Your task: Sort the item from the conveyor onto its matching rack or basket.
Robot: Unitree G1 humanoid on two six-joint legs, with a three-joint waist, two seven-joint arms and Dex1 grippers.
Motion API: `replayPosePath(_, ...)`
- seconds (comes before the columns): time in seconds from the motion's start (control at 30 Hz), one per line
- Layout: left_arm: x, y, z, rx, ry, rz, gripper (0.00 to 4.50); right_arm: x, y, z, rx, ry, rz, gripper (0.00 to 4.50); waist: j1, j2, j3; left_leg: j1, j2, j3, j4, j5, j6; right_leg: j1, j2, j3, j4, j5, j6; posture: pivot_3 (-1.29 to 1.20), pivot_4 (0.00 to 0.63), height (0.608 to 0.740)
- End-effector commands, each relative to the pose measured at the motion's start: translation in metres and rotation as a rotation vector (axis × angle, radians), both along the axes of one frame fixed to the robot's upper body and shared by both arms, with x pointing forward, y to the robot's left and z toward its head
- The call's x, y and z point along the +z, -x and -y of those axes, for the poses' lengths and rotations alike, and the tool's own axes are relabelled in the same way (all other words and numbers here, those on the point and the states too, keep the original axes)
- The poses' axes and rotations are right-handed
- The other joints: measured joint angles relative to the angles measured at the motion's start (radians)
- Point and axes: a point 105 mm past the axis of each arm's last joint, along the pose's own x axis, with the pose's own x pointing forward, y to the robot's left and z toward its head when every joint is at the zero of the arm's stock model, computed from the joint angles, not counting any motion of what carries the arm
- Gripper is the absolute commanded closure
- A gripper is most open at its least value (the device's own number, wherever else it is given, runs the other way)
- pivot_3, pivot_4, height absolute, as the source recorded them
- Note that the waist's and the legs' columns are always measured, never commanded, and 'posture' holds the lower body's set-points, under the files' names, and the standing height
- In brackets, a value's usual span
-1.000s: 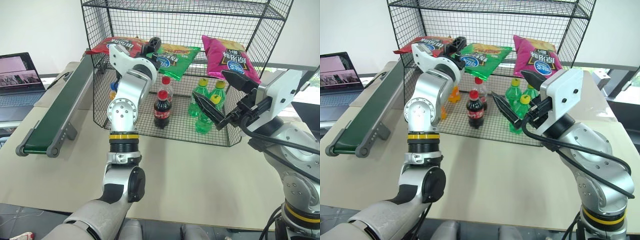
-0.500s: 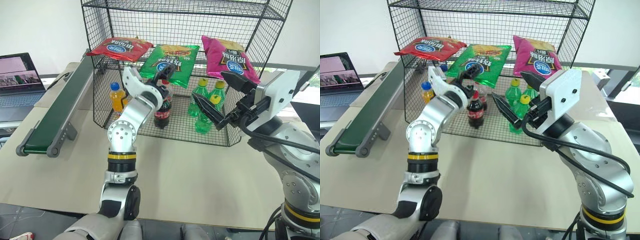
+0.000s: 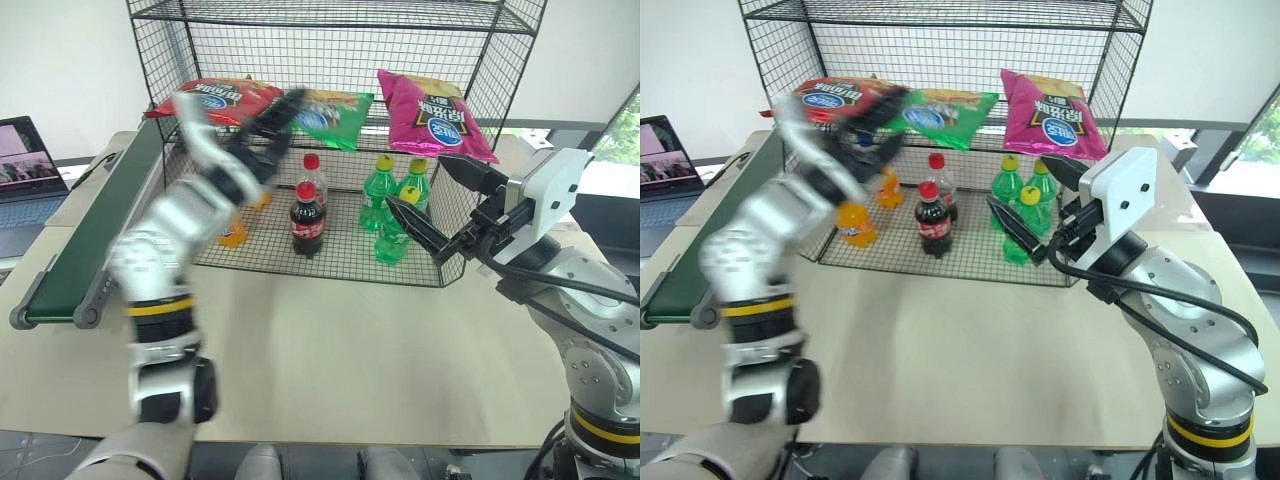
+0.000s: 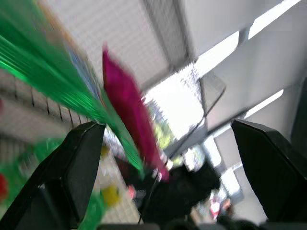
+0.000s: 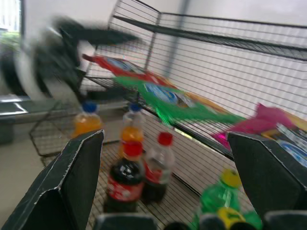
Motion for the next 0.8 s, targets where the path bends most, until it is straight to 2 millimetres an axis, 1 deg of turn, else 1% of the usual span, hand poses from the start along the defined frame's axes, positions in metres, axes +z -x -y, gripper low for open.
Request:
replayPosePath(0.03,0.001,0.022,0.006,-0.133,-0.056,0.05,0.03,0.01,0.008,-0.003,0.037,0.005,0.065,0.0,0.019,0.0,0.0,-0.001,0.0,0.0,0.001,0.0,0.0,0.001,0.0,0.0,-0.001,0.0,0.0,0.0,0.15,0.74)
replayPosePath(0.13,-0.008,0.026,-0.002,-0.13,-0.108,0.038,0.03,0.01,0.007,-0.003,0.048,0.01,0.061,0.0,0.035,0.0,0.0,-0.002,-0.001,-0.001,0.004,0.0,-0.001,0.003,-0.001,0.0,-0.003,0.0,0.0,0.0,0.15,0.74)
replayPosePath(0.33,-0.015,0.028,-0.01,-0.097,-0.149,0.031,0.03,0.009,0.005,-0.005,0.064,0.011,0.058,0.0,0.032,0.0,0.0,-0.003,-0.001,-0.001,0.003,0.0,-0.001,0.001,-0.001,0.0,-0.002,0.0,0.0,0.0,0.15,0.74)
replayPosePath(0.47,-0.03,0.031,-0.022,-0.056,-0.272,0.029,0.03,0.005,0.006,-0.003,0.062,0.021,0.043,0.0,0.024,0.0,0.0,-0.003,-0.001,-0.001,0.002,0.0,-0.001,0.001,-0.001,0.0,-0.002,0.0,0.0,0.0,0.15,0.74)
replayPosePath(0.57,-0.048,0.028,-0.041,0.035,-0.46,0.041,0.03,-0.002,0.008,0.002,0.05,0.038,0.019,0.0,0.021,0.0,0.0,-0.002,-0.001,-0.001,-0.001,0.0,-0.001,0.0,-0.001,0.0,-0.002,0.0,-0.001,0.0,0.15,0.74)
replayPosePath(0.63,-0.059,0.027,-0.054,0.089,-0.629,0.089,0.03,-0.01,0.01,0.008,0.033,0.061,-0.011,0.0,0.021,0.0,0.001,-0.002,-0.001,-0.001,-0.001,0.0,-0.001,-0.001,-0.001,0.0,-0.002,0.0,-0.001,0.0,0.15,0.74)
replayPosePath(0.7,-0.07,0.024,-0.067,0.149,-0.786,0.128,0.03,-0.021,0.012,0.014,0.015,0.093,-0.044,0.0,0.023,0.0,0.001,-0.002,-0.001,-0.001,-0.002,0.001,-0.002,-0.001,-0.001,0.0,-0.003,-0.001,-0.001,0.0,0.15,0.74)
replayPosePath(0.8,-0.094,0.018,-0.083,0.209,-0.992,0.137,0.03,-0.039,0.013,0.024,-0.023,0.13,-0.099,0.0,0.031,0.0,0.001,-0.002,-0.001,-0.001,-0.002,0.001,-0.002,-0.001,-0.001,-0.001,-0.004,-0.001,-0.002,0.0,0.15,0.74)
